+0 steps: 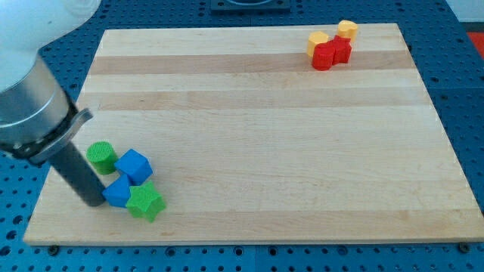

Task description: Slide the red star along with red circle to the center

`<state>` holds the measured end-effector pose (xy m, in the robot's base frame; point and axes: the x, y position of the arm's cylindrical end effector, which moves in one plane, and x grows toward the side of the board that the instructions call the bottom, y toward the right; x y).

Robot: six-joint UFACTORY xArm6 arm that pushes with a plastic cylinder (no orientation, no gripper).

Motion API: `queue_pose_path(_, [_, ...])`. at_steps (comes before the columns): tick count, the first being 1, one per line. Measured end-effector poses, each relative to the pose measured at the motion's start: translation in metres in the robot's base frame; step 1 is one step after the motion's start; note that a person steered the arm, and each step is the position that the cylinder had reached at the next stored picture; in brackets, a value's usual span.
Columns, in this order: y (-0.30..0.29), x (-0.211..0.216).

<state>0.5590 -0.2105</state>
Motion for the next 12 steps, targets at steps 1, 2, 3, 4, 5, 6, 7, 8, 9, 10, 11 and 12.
queue_pose_path(1, [0.025,-0.021])
queue_pose_path(2, [0.038,-0.029])
queue_pose_path(3, [0.040,-0.031])
queue_pose_path(4, [0.039,-0.031])
queue_pose_path(5, [0.000,-0.031])
queue_pose_path(6, [-0.038,-0.030])
queue_pose_path(7, [-0.047,-0.007])
queue_pose_path(8, [-0.034,0.028])
queue_pose_path(9, [-0.032,0.028])
queue_pose_path(10, [0.001,0.034])
queue_pose_path(11, [0.022,0.034])
queue_pose_path(12, [0.022,0.027])
